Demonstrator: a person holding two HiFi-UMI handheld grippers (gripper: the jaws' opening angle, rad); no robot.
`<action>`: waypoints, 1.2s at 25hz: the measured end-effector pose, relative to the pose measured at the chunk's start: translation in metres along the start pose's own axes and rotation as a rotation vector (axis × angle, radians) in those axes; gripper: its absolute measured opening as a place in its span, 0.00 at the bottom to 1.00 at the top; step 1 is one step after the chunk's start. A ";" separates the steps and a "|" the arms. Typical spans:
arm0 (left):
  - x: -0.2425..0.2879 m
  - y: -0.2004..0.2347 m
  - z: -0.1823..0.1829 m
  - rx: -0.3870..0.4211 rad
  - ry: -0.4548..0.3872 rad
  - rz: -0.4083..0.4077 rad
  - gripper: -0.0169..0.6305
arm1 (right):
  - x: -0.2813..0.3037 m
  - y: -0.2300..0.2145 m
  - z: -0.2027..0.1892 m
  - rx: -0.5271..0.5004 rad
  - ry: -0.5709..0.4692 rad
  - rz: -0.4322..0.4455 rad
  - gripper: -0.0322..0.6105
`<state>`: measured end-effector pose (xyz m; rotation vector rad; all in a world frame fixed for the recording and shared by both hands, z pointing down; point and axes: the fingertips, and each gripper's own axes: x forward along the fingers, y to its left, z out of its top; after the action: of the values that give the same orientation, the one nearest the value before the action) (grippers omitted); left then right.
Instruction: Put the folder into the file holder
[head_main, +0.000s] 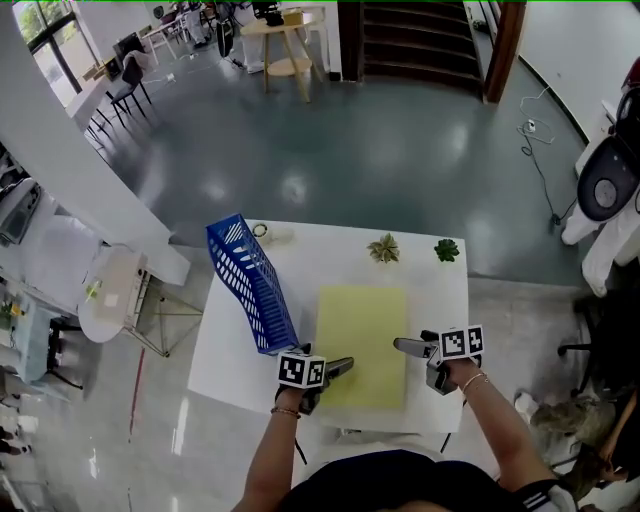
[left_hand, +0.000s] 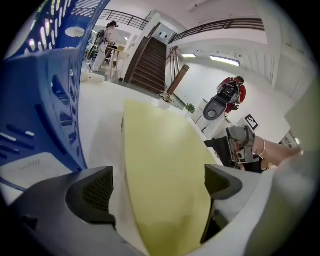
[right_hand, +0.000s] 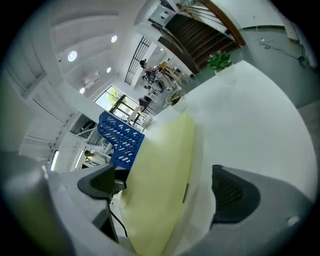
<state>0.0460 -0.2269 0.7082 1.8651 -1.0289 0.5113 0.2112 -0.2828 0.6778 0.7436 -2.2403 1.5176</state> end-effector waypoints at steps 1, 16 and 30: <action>0.002 0.000 0.001 0.000 0.006 -0.010 0.89 | 0.004 -0.002 0.001 0.006 0.016 0.005 0.96; 0.009 0.001 0.003 0.008 0.042 -0.024 0.89 | 0.033 0.006 0.000 0.081 0.144 0.143 0.96; 0.009 0.002 0.008 -0.025 -0.004 -0.017 0.89 | 0.030 0.014 0.002 0.193 0.149 0.453 0.92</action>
<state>0.0494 -0.2384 0.7116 1.8525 -1.0165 0.4829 0.1782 -0.2878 0.6827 0.1592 -2.2696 1.9424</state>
